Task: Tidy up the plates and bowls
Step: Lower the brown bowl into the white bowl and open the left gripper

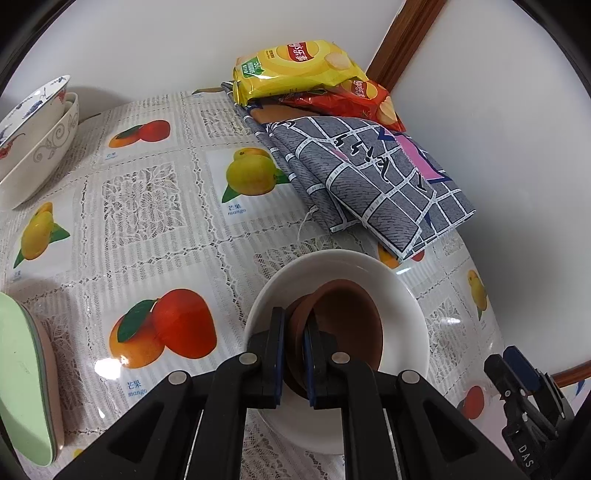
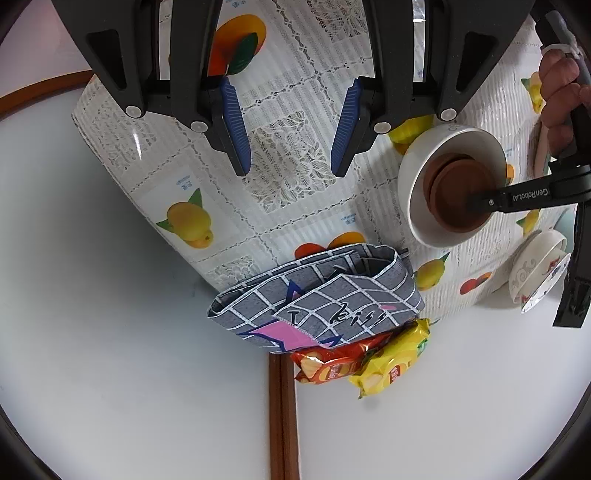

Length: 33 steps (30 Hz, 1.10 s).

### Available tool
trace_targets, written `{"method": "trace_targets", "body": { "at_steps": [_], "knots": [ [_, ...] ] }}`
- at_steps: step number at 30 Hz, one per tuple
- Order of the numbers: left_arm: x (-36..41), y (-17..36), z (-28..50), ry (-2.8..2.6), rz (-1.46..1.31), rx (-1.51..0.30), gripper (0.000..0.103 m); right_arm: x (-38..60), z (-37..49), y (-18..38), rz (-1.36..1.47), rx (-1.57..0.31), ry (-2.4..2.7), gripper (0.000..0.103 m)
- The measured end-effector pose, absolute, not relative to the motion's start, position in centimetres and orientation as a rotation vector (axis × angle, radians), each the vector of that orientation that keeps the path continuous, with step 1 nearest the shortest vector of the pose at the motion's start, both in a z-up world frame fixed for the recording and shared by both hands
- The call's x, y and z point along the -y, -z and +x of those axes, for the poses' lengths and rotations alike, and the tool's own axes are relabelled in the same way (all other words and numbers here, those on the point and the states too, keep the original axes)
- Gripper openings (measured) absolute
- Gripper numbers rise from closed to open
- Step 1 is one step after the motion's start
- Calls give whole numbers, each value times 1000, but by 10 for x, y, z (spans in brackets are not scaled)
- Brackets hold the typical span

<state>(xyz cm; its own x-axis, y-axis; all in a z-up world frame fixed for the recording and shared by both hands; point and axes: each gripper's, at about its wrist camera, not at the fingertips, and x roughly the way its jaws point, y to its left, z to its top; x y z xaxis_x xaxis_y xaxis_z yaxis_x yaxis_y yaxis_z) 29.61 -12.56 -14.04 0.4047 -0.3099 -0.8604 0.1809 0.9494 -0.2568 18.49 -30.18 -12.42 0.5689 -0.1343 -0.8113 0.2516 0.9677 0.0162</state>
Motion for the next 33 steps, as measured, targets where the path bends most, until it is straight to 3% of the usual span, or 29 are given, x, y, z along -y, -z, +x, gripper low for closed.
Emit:
{"method": "trace_targets", "body": {
  "at_steps": [21, 27, 33],
  "knots": [
    [129, 141, 289, 347, -115, -1116, 12, 291, 183, 124, 122, -963, 212, 45],
    [130, 139, 284, 363, -95, -1128, 18, 286, 181, 118, 116, -958, 204, 45],
    [130, 130, 271, 377, -75, -1122, 33, 277, 173, 110, 109, -940, 186, 47]
  ]
}}
